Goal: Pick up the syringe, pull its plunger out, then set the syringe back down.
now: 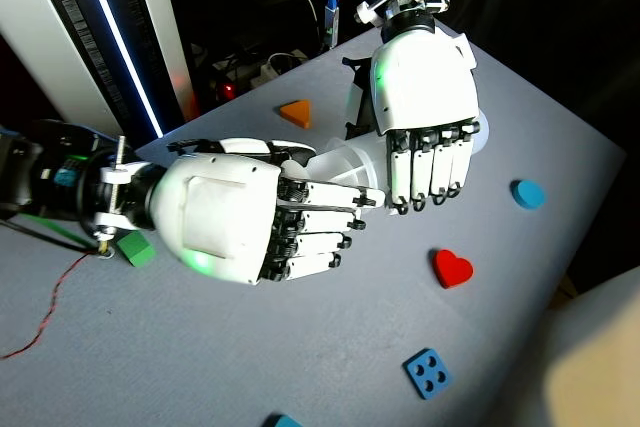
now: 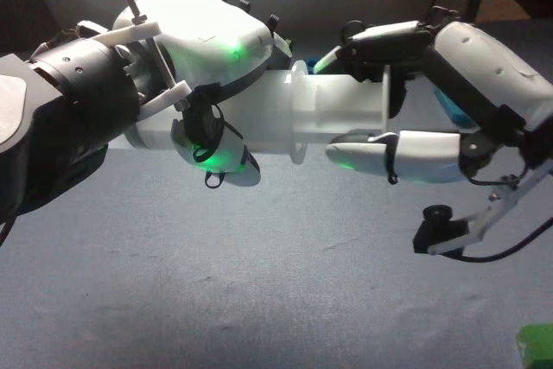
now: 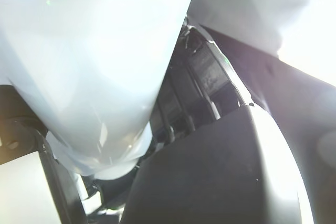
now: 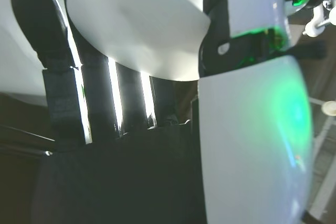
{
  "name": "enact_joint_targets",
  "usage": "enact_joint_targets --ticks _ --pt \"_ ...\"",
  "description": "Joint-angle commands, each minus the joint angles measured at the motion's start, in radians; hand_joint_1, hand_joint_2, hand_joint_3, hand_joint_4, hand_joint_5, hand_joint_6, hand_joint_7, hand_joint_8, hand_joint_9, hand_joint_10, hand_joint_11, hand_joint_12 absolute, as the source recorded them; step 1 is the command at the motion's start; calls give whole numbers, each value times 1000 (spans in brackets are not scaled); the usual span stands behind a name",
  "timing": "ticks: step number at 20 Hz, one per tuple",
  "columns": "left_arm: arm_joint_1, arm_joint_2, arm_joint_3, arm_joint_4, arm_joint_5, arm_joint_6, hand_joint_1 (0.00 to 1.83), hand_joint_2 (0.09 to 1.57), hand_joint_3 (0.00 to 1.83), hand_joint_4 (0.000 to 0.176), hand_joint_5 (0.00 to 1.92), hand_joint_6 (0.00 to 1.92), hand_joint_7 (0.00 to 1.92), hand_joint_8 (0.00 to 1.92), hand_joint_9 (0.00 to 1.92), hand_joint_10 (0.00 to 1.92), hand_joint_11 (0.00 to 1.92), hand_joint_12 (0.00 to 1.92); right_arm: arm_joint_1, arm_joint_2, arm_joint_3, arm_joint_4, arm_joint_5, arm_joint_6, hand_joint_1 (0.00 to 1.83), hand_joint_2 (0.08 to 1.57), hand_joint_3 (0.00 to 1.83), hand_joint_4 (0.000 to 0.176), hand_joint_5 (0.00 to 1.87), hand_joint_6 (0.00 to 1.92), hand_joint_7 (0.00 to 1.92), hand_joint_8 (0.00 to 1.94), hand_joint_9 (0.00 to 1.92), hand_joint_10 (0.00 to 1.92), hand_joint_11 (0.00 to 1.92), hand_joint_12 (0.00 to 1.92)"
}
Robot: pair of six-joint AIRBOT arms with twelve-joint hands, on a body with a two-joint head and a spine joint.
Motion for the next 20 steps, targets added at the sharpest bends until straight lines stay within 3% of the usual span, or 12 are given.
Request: enact_joint_targets --ticks 1,3,6,9,10,11,13,20 --pt "-10 19 10 77 90 58 1349 1176 0 0 757 1130 859 1189 858 1389 811 1193 0 26 10 22 133 -16 1387 1082 0 0 937 923 1133 665 983 1211 889 1192" --pt "-11 19 12 77 90 58 1355 1166 0 0 772 1098 880 1157 883 1363 841 1172 -1 43 10 22 135 -7 1387 1081 0 0 932 915 1113 698 1007 1187 899 1194" --pt "-13 19 14 77 90 58 1346 1199 0 0 839 1130 722 1305 760 1459 767 1196 -2 65 10 22 137 1 1387 1080 0 0 952 897 1144 646 972 1230 910 1209" --pt "-15 20 14 77 90 58 1357 1171 1 0 865 1073 811 1224 803 1391 793 1165 -10 85 10 22 139 5 1387 1079 1 0 949 921 1123 681 988 1193 900 1187" --pt "-15 20 13 77 90 58 1456 1164 0 0 854 1064 782 1218 749 1355 797 1477 -15 93 10 21 139 9 1387 1079 0 0 947 933 1122 680 992 1182 902 1187" --pt "-16 20 13 77 90 58 1372 1183 0 0 854 1107 774 1247 753 1429 734 1325 -19 101 9 21 139 10 1388 1076 0 0 954 922 1131 665 999 1170 906 1180" --pt "-16 20 13 77 90 58 1354 1180 0 0 857 1112 793 1227 774 1425 765 1209 -24 113 9 21 140 15 1386 1080 1 0 948 927 1126 676 986 1191 895 1184" --pt "-16 20 13 77 90 58 1353 1177 0 0 874 1121 778 1194 790 1411 775 1184 -27 150 7 15 142 23 1384 1091 0 0 910 961 1103 728 972 1221 893 1220"
